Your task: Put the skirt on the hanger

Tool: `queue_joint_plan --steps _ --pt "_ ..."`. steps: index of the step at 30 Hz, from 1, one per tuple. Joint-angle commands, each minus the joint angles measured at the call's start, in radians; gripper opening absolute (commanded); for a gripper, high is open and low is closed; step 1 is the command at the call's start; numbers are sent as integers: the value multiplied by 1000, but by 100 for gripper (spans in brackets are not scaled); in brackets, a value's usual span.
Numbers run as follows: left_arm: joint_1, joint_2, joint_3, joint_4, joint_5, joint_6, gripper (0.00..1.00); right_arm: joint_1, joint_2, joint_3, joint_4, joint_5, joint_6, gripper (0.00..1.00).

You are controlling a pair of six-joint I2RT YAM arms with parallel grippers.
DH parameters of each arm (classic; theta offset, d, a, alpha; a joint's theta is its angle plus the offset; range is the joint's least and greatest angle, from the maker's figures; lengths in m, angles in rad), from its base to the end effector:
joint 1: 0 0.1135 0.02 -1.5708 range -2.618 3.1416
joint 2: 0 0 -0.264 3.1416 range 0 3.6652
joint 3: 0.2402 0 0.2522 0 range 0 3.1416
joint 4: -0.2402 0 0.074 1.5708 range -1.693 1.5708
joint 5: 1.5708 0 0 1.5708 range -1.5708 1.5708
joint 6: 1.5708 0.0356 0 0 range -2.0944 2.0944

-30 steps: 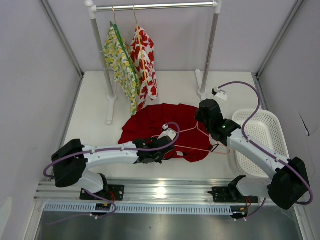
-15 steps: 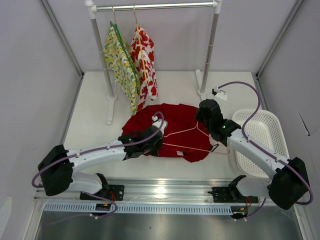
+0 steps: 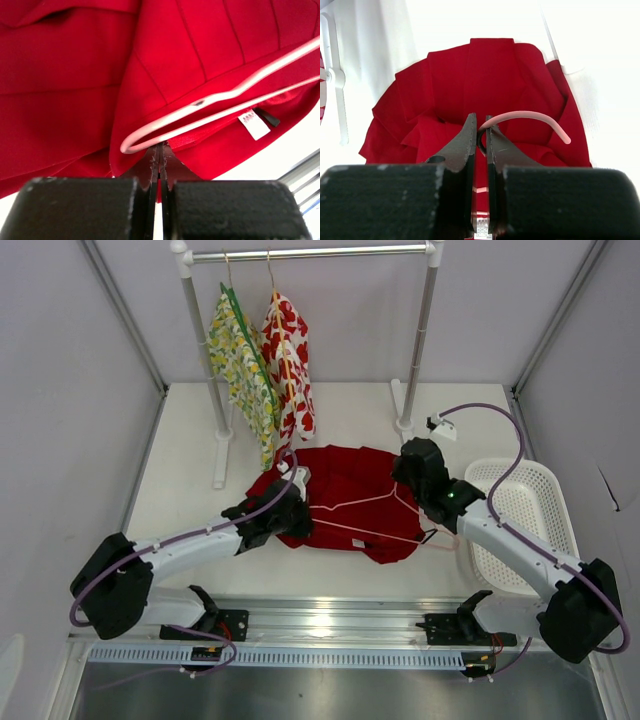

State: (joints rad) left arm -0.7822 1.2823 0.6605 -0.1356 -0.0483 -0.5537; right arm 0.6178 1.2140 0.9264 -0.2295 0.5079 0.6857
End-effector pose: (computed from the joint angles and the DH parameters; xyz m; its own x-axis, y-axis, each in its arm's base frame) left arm 0.1846 -0.1810 0.1974 -0.7717 0.0263 -0.6355 0.3214 0.8783 -0.3539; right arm 0.2310 0.1429 0.2970 -0.4142 0.3844 -0.8250 0.1302 0.9221 0.3643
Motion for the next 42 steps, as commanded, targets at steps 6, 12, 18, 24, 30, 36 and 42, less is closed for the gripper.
queue_joint_plan --steps 6,12,18,24,30,36,42 --pt "95 -29 -45 111 41 -74 0 -4 -62 5 -25 11 -5 0" --pt "132 -61 -62 125 31 -109 0 -4 -79 -31 -24 -2 -3 0" --pt "156 -92 -82 129 28 -138 0 -6 -91 -63 -16 -23 -8 0" --pt "161 -95 -78 129 25 -143 0 -4 -99 -92 -7 -29 -2 0" --pt "162 -120 -85 129 41 -144 0 -6 -85 -89 -1 18 8 0" --pt "162 -124 -87 129 67 -135 0 0 -54 -75 35 78 0 0" --pt "161 -118 -85 129 90 -141 0 5 -39 -75 70 135 -11 0"
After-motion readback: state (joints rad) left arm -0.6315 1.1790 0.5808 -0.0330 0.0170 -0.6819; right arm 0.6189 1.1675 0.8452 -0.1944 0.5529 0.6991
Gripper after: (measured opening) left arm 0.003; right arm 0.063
